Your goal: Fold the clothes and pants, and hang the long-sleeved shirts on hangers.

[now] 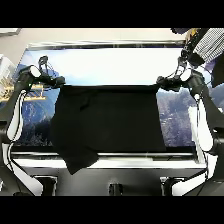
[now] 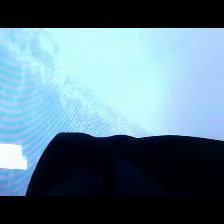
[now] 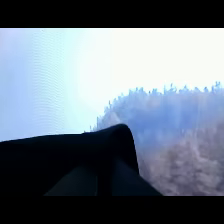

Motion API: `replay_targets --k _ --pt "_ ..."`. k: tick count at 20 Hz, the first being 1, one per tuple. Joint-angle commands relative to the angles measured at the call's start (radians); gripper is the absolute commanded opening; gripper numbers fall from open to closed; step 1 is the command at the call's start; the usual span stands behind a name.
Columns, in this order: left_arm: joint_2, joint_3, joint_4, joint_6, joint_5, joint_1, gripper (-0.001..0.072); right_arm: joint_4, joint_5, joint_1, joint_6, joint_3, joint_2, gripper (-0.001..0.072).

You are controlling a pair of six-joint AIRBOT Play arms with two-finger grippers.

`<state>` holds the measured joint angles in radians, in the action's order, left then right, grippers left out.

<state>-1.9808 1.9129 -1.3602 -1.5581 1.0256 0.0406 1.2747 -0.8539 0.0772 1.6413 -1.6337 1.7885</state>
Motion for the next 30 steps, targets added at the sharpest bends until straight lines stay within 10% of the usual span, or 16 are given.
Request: replay_targets --k 1,10,30 --pt "-0.06 0.109 -0.001 0.018 0.083 0.002 0.0017 0.005 0.052 -0.001 -0.004 -0.043 0.017 0.003" --pt "-0.026 0.112 -0.001 -0.024 0.639 0.014 0.0017 0.037 -0.448 -0.001 0.001 -0.115 0.015 0.0031" --pt "0.024 -0.038 -0.002 -0.057 0.753 0.053 0.0017 0.091 -0.738 -0.02 0.0 -0.111 0.128 0.0031"
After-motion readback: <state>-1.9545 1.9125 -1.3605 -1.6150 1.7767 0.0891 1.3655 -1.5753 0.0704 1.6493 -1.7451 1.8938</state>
